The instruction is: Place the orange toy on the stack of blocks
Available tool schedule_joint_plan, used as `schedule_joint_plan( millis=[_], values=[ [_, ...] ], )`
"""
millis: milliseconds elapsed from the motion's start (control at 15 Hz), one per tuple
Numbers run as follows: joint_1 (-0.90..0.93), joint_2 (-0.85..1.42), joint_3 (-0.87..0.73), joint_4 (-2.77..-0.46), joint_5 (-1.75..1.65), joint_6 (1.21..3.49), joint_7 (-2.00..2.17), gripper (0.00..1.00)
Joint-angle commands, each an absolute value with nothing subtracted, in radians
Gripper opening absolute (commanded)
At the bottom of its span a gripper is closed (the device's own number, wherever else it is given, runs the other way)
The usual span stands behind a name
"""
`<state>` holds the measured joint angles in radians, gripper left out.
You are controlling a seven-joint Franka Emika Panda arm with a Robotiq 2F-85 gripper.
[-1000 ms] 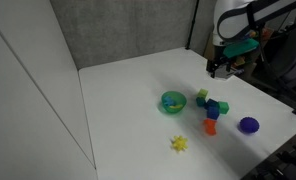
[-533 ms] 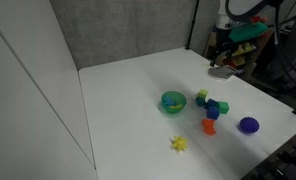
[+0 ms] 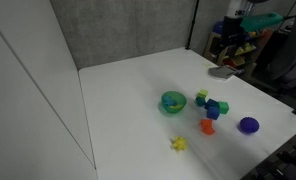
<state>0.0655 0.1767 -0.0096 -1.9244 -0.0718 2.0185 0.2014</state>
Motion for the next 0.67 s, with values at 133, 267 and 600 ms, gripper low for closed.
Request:
schedule_joint_plan(
  millis=[133, 267, 600],
  values=[
    [0.054, 0.017, 0.007, -2.037, -0.047, 1.940, 0.177, 1.00],
    [0.054, -0.039, 0.011, -2.060, -0.040, 1.909, 0.162, 1.00],
    [0.057, -0.162, 0.026, -2.079, -0.043, 1.842, 0.152, 1.00]
  ],
)
